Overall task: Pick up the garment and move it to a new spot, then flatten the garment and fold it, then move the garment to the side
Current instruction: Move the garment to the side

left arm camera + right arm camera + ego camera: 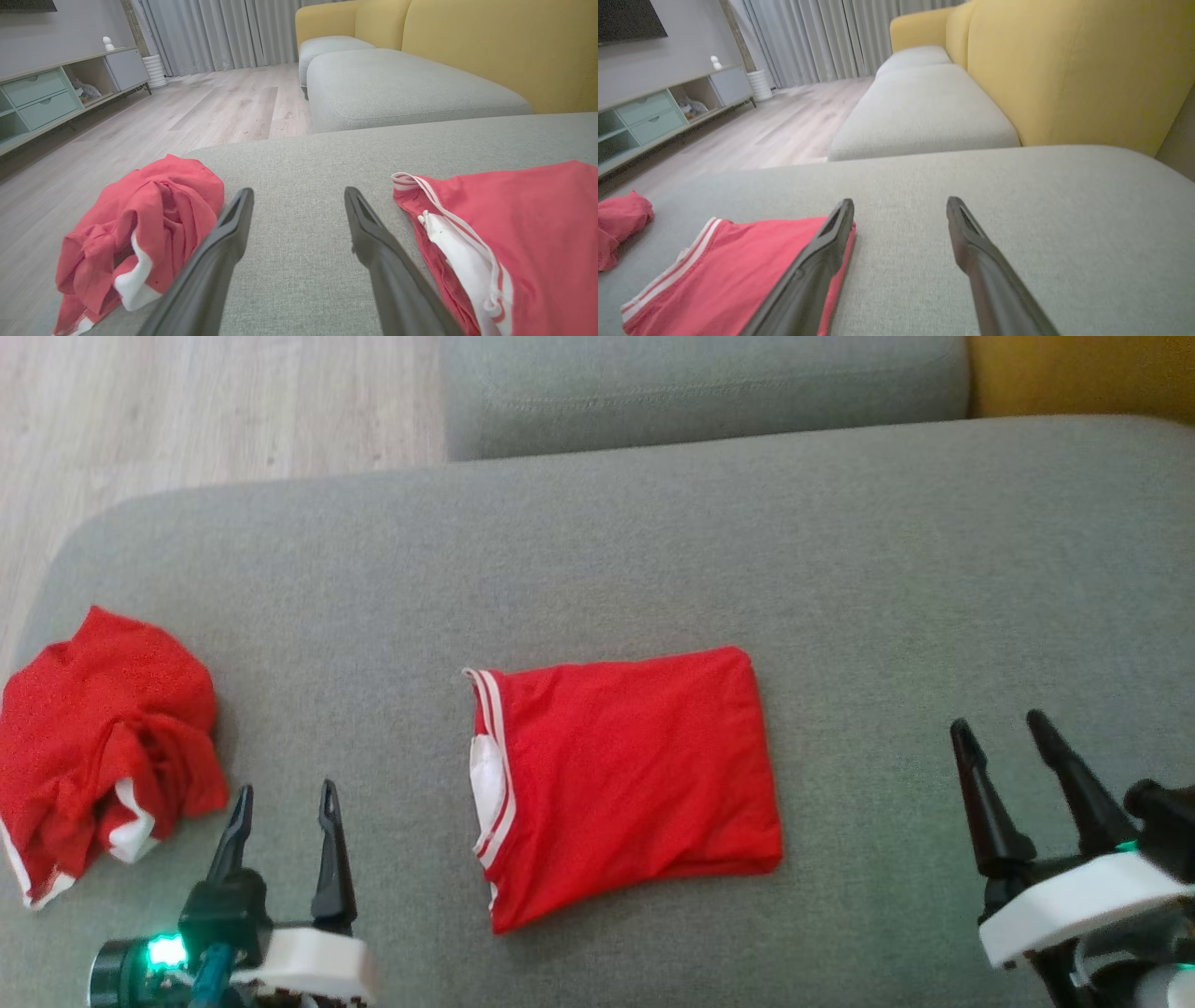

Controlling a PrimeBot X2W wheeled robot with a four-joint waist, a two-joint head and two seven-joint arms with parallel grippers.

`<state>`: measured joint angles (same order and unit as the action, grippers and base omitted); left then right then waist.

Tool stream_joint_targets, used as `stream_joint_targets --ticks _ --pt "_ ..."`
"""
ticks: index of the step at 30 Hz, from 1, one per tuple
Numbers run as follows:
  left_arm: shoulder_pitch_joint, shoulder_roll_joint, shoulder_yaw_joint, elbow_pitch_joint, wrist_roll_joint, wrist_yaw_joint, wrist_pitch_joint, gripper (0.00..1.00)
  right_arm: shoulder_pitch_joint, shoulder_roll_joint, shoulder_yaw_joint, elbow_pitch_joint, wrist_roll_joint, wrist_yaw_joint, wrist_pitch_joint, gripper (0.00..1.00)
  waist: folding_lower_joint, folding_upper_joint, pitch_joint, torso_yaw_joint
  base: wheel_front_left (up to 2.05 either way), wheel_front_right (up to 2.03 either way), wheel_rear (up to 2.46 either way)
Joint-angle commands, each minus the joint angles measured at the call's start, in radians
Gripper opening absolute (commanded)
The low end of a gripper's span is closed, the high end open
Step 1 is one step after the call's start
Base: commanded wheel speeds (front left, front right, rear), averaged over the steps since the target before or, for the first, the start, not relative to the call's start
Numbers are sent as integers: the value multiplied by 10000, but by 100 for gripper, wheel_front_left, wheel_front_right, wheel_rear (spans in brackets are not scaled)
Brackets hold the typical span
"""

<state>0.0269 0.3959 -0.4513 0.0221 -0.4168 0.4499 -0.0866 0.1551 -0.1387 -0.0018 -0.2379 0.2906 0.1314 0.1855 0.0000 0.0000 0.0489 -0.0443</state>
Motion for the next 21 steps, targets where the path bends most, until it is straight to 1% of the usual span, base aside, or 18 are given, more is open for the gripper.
stream_joint_targets --ticks 1,2,7,14,16,17,21 --pt "-627 219 363 -410 94 99 -124 100 -432 -302 221 -96 77 -7 93 100 0 0 175 108 0 0 0" --pt "-703 207 342 -451 135 104 -147 100 -501 -367 269 98 118 -7 127 100 0 0 262 166 0 0 0" --pt "-1407 35 215 -612 323 12 -359 100 -1303 -719 1159 1730 694 -7 64 100 0 0 1071 691 0 0 0" --pt "-2018 -292 58 -512 446 -91 -783 100 -2749 -695 2531 4311 1523 -7 -231 100 0 0 1736 1280 0 0 0" --pt "-2143 -373 22 -392 437 -156 -904 100 -3119 -656 2854 4948 1767 -7 -303 100 0 0 1845 1426 0 0 0" --pt "-2143 -373 22 -392 437 -156 -904 100 -3119 -656 2854 4948 1767 -7 -303 100 0 0 1845 1426 0 0 0" --pt "-2268 -525 -27 -200 410 -209 -1087 100 -3571 -632 3400 6109 2362 -7 217 100 0 0 1934 1606 0 0 0"
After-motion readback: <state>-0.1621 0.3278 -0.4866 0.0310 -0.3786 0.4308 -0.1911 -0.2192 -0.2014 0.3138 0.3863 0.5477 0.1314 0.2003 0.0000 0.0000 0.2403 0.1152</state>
